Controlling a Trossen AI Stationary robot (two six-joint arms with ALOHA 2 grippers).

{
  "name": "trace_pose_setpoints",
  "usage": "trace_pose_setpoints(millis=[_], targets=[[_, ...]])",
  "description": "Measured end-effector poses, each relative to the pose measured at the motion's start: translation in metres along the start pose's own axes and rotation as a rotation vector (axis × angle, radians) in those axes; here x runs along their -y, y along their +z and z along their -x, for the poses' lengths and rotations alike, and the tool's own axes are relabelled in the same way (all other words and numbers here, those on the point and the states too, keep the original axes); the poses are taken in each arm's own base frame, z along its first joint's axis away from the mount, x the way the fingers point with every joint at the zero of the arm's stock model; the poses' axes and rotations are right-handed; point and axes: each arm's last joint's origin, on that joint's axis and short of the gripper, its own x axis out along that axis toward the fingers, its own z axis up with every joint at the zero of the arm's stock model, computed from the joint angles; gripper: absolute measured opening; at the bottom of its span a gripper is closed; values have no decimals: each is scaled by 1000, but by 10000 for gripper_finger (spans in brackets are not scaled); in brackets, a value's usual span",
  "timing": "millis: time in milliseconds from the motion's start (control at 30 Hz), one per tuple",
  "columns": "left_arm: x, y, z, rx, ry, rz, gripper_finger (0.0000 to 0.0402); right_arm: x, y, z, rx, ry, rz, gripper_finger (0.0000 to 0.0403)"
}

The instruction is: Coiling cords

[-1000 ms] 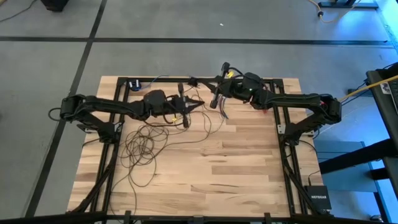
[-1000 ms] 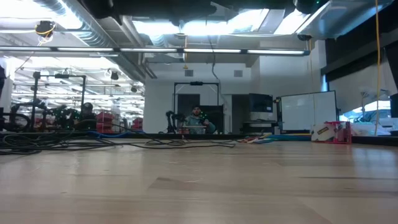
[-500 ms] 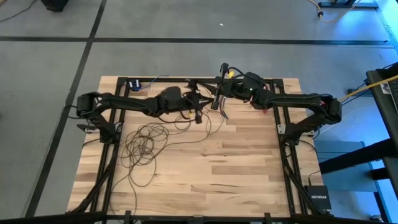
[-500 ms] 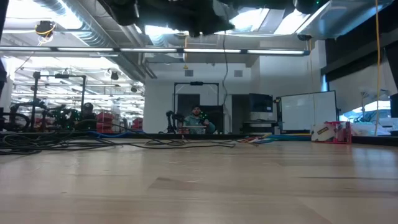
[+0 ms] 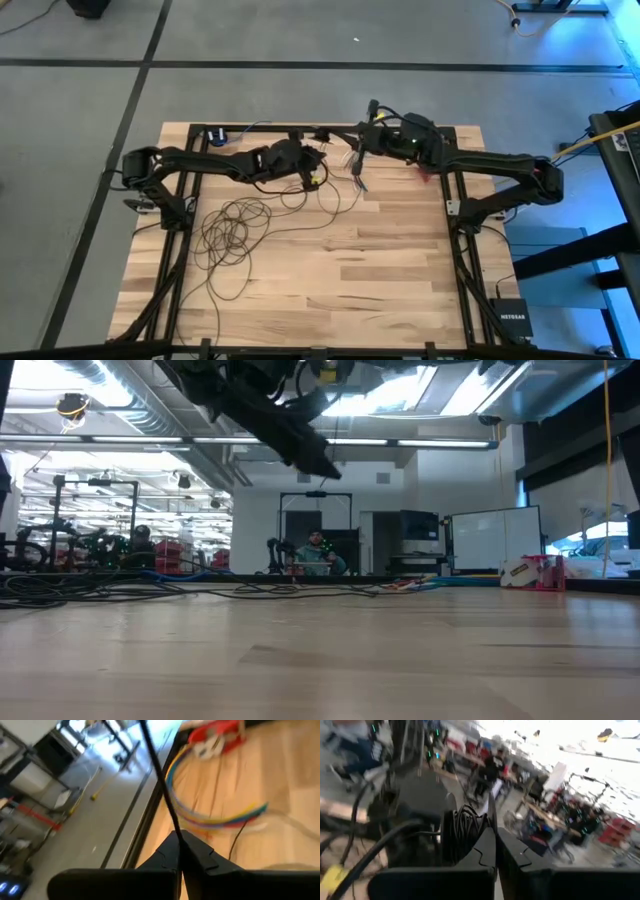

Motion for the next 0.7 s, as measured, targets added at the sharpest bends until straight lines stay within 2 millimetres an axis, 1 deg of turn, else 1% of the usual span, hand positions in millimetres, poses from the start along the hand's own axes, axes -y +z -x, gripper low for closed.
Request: trace_pose_setpoints(millis=[100, 267, 367, 567, 700], targets=[[-6, -3, 6, -42, -2, -10, 1, 0, -1, 8, -81, 4, 22, 3], [-19, -1, 24, -78, 20, 0, 1, 0, 0, 21, -180, 36, 40, 3], [-30, 4, 35, -49, 47, 25, 1, -2, -4, 26, -242, 72, 45, 3], [-50, 17, 62, 40, 96, 87, 1, -7, -16, 27, -359, 108, 68, 3], [-59, 23, 80, 91, 109, 132, 1, -8, -20, 27, -415, 79, 99, 3]])
